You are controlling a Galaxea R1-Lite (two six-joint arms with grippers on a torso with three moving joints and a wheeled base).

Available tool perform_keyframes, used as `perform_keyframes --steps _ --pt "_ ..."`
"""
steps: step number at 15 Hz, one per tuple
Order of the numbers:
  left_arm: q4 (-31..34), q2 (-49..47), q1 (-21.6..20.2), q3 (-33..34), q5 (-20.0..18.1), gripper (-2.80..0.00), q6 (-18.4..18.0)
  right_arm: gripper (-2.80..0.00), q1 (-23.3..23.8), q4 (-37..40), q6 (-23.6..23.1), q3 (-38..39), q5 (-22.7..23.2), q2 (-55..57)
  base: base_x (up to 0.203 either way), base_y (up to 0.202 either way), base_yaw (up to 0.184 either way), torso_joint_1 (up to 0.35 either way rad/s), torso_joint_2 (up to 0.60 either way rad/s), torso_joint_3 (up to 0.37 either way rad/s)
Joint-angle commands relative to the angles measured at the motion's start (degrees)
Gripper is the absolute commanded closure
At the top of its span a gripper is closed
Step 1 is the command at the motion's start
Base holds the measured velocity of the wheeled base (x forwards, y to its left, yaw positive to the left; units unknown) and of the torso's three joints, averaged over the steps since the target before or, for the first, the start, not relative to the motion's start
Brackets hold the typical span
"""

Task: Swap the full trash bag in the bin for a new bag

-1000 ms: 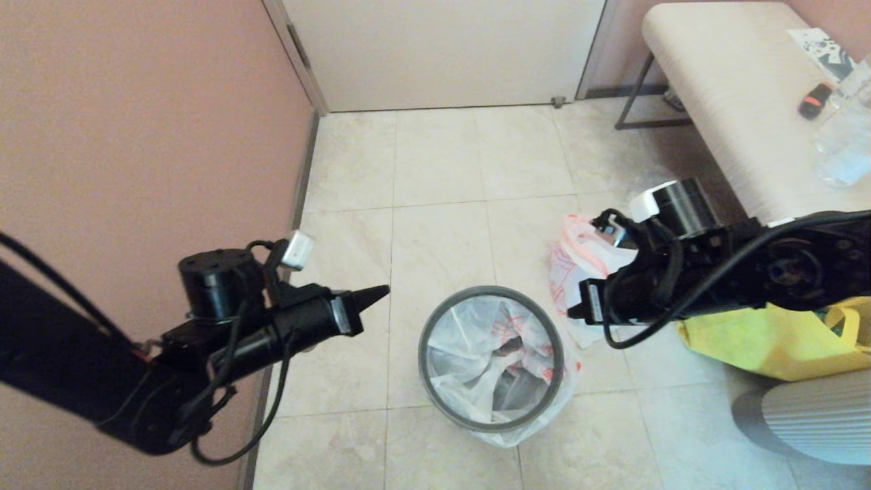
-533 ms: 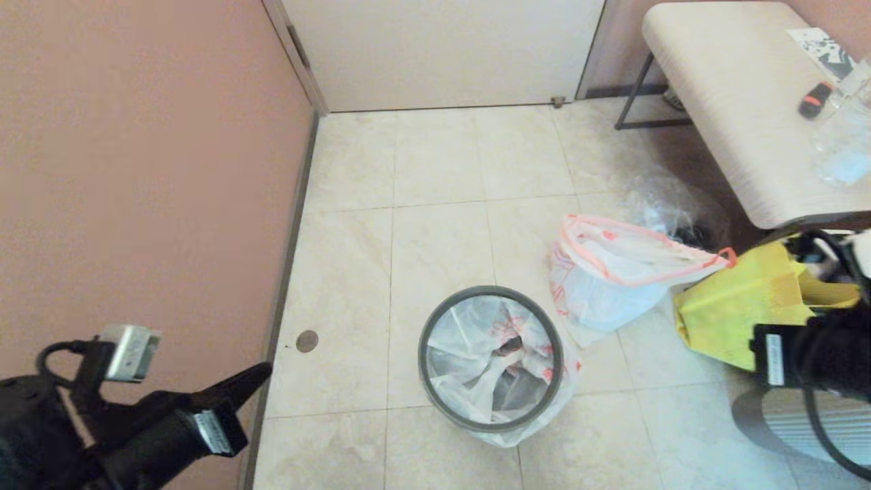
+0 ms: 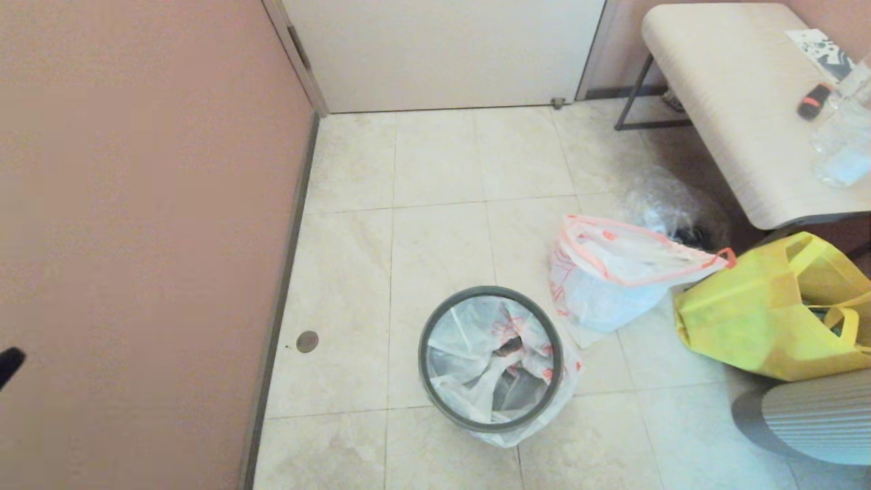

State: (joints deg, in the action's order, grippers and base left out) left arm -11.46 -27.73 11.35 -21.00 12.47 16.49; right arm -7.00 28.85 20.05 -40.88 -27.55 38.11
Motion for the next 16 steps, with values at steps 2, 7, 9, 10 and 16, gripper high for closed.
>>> perform_keyframes --steps 2,7,9,10,16 --pt "15.23 11.03 -5.19 -4.11 2.2 0.0 2.58 0.0 2.13 6.72 0.06 0.39 0.49 -15.32 0.0 0.0 0.0 0.0 0.0 0.0" --pt "29.4 20.46 -11.66 -7.11 -3.62 0.0 3.56 0.0 5.27 9.55 -4.75 6.52 4.48 -26.8 0.0 0.0 0.0 0.0 0.0 0.0" --pt "31.47 25.43 -11.79 -4.16 -7.37 0.0 3.33 0.0 6.25 9.43 -9.71 9.69 7.56 -32.72 0.0 0.0 0.0 0.0 0.0 0.0" --pt "31.68 27.2 -11.81 -1.66 -9.65 0.0 2.53 0.0 6.49 8.99 -13.07 11.65 9.91 -36.18 0.0 0.0 0.0 0.0 0.0 0.0" --pt "16.75 27.76 -11.36 11.21 -14.67 0.0 -11.96 0.0 6.97 -19.38 -21.98 34.98 21.97 -38.06 0.0 0.0 0.0 0.0 0.0 0.0"
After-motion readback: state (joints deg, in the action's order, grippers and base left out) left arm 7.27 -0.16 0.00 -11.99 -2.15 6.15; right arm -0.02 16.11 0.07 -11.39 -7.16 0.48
